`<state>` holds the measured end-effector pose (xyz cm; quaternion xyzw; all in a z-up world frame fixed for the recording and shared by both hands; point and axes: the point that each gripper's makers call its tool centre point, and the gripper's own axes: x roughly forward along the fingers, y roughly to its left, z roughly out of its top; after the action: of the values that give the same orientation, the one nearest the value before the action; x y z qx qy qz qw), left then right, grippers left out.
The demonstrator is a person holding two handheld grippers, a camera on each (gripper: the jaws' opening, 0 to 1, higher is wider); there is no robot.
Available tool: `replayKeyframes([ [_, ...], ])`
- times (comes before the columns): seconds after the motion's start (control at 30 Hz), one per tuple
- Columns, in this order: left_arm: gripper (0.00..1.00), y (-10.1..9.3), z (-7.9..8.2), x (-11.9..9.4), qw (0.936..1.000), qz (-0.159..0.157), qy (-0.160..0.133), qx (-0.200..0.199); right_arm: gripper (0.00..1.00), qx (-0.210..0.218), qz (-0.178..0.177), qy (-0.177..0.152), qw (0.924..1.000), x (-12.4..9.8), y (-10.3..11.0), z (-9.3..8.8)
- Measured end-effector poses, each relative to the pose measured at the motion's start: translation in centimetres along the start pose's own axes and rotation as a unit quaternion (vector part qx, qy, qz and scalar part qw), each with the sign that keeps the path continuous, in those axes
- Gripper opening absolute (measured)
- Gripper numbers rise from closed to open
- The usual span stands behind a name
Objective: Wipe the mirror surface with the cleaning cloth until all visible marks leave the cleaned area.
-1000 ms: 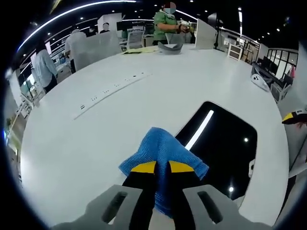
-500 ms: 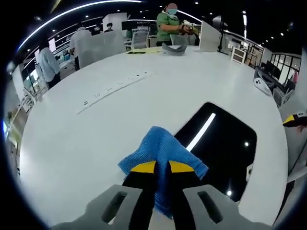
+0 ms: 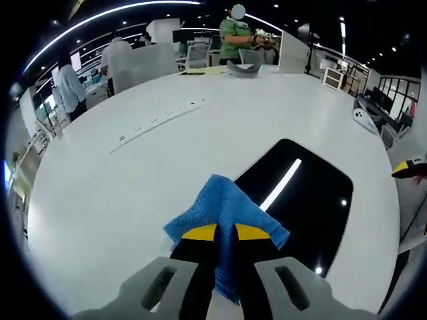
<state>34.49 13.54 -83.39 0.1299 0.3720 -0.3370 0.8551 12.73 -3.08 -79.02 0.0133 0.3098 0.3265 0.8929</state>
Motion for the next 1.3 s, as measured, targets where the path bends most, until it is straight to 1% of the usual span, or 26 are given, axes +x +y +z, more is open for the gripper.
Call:
replayKeyframes([
  [0.07, 0.07, -0.1, -0.1, -0.1, 1.0, 0.0, -0.001, 0.003, 0.92, 0.0, 0.0, -0.001, 1.0, -0.1, 0.0, 0.0],
  [0.17, 0.07, -0.1, -0.3, -0.2, 0.9999, 0.002, -0.007, -0.012, 0.92, 0.001, 0.0, -0.002, 1.0, -0.1, 0.0, -0.1],
  [0.3, 0.07, -0.5, -0.5, -0.4, 0.9998, 0.004, -0.014, -0.014, 0.92, 0.001, 0.0, -0.003, 1.0, -0.3, -0.1, -0.1],
  [0.37, 0.07, -0.6, -0.6, -0.5, 0.9997, 0.003, -0.015, -0.018, 0.92, 0.002, 0.0, -0.003, 1.0, -0.3, -0.2, -0.1],
  [0.43, 0.07, -0.9, -0.8, -0.7, 0.9998, 0.0, -0.016, -0.012, 0.92, 0.002, 0.0, -0.003, 1.0, -0.3, -0.1, -0.1],
  [0.73, 0.07, -1.5, -1.1, -0.9, 0.9998, -0.003, -0.015, -0.014, 0.92, 0.002, -0.003, -0.012, 0.9999, -0.3, -0.6, 0.7],
  [1.03, 0.07, -1.9, -1.4, -1.1, 0.9995, -0.002, -0.019, -0.025, 0.92, 0.0, 0.004, -0.009, 1.0, 0.1, -0.4, 0.6],
  [1.23, 0.07, -2.8, -2.1, -1.7, 0.9995, -0.011, -0.018, -0.022, 0.92, -0.001, 0.006, -0.012, 0.9999, 0.4, -0.5, 0.9],
  [1.3, 0.07, -2.8, -2.3, -1.8, 0.9993, -0.013, -0.021, -0.029, 0.92, -0.001, 0.007, -0.013, 0.9999, 0.5, -0.5, 1.0],
])
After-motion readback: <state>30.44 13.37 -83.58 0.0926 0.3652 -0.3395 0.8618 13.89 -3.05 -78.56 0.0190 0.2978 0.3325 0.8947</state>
